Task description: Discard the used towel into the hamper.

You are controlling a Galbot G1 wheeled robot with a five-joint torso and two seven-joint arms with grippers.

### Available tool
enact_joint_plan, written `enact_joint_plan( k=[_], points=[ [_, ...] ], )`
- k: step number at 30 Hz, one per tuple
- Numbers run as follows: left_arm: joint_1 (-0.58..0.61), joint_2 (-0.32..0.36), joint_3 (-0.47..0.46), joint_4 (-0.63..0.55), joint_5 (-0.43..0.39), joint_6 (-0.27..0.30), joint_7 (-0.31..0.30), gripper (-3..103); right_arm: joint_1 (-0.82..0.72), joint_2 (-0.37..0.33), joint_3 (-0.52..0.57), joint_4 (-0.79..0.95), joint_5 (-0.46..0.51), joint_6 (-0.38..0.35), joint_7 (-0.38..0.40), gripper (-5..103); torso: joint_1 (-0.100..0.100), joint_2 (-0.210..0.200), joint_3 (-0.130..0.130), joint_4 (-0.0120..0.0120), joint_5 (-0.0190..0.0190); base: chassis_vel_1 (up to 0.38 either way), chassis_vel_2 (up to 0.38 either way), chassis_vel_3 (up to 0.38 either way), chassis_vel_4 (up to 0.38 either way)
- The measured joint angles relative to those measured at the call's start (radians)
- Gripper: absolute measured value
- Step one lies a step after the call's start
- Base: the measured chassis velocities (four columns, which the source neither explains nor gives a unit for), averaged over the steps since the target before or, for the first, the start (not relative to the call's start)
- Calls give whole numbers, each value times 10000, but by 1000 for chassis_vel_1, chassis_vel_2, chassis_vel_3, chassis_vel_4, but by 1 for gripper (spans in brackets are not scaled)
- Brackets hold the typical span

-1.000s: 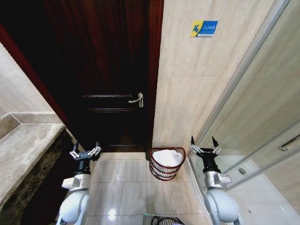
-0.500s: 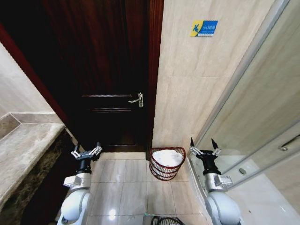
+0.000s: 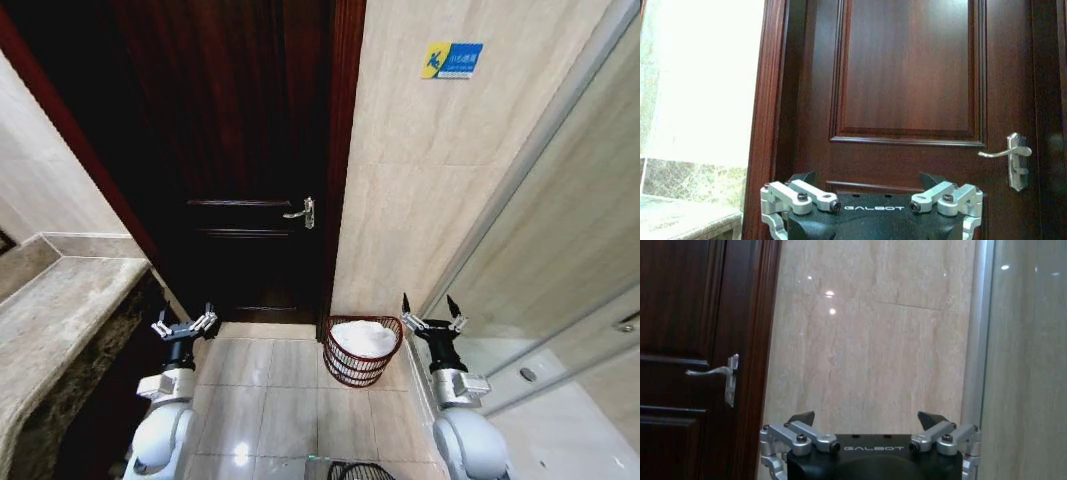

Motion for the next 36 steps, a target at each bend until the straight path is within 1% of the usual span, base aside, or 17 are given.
enact_joint_plan(
  k=[17,36],
  points=[
    [-6,4,5,74,-7,-67,-1,100,-43,-47,-185,-58,-166,-120,183,100,-5,-8,-5,2,0,21,-20,-16,23],
    [17,131,46,-58,52,25,20,100,-246,-64,-88,-350,-156,140,203,100,-7,-14,-7,2,0,51,-59,-53,49]
  ],
)
